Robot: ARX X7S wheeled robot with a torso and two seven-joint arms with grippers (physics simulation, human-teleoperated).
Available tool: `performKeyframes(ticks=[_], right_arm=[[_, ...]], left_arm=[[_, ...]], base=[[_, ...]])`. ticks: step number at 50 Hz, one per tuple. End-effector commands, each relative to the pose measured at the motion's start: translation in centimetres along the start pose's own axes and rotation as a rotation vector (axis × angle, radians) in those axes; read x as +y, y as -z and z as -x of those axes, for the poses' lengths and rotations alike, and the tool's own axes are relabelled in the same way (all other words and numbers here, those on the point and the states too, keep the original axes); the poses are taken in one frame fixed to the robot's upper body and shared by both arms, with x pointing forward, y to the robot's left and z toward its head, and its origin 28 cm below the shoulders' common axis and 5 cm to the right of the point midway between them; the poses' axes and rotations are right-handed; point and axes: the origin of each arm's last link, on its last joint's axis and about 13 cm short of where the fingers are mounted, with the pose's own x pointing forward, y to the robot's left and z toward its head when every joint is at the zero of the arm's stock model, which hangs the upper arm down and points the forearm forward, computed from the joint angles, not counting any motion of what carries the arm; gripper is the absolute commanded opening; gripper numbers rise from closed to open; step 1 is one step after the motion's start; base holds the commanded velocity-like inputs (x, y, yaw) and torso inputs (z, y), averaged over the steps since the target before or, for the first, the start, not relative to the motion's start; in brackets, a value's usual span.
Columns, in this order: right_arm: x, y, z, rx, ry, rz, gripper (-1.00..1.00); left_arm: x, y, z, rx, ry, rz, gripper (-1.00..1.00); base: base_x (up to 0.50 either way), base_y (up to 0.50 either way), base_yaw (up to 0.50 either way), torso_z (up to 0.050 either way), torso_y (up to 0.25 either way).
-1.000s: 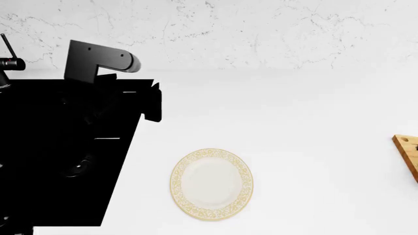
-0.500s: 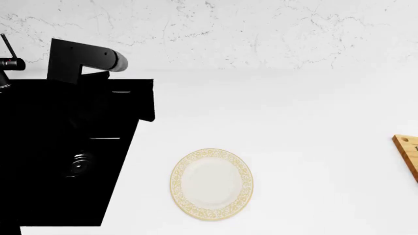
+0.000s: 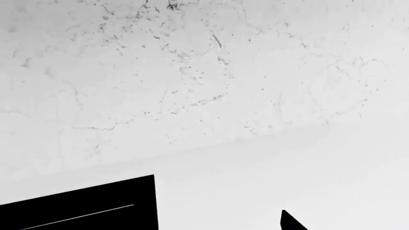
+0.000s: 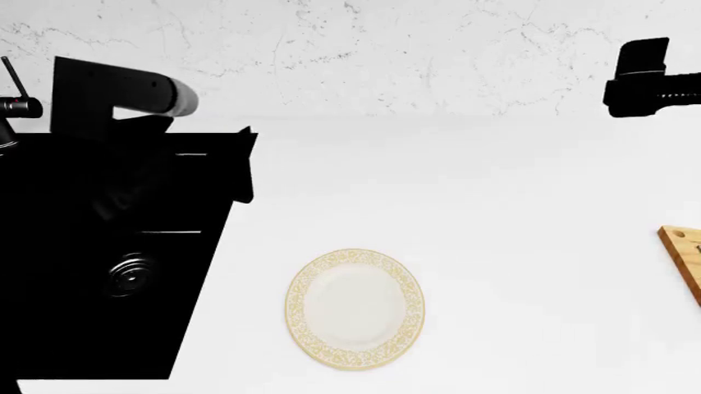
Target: Pick the chicken breast from the plate and place it on the cutting board. Then pick the condiment bottle from the cabinet and place it next to the cutting board.
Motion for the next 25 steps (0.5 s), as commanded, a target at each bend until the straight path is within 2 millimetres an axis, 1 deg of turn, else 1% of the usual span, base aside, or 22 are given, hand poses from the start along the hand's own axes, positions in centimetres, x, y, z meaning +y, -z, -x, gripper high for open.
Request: performKeyframes(ticks=[1,4,10,19,25], right_arm=[[2.6,0.0,0.0,-0.245,-0.196,-0.022,1.00],[3.1,0.3,0.0,-0.312,-0.247,-0.023,1.00],[4.3,1.0,-0.4,-0.358,-0.329,-0.061,1.00],[6.2,2.6,-0.4,-0.338,-0.466,-0.112,1.00],[7.1,3.1,-0.5,-0.333,-0.555,-0.153,1.00]], left_arm=[[-0.1,0.3,0.3,-0.012,-0.006,0.010,1.00],[-0.1,0.5,0.2,-0.013,-0.004,0.014,1.00],[-0.2,0.9,0.1,-0.011,0.002,0.018,1.00],[-0.3,0.7,0.1,-0.016,0.004,0.019,1.00],[-0.4,0.7,0.0,-0.017,0.009,0.020,1.00]], base=[[0.00,0.00,0.00,0.000,0.000],[0.00,0.00,0.00,0.000,0.000],[0.00,0.00,0.00,0.000,0.000],[0.00,0.00,0.00,0.000,0.000],[0.00,0.00,0.00,0.000,0.000]])
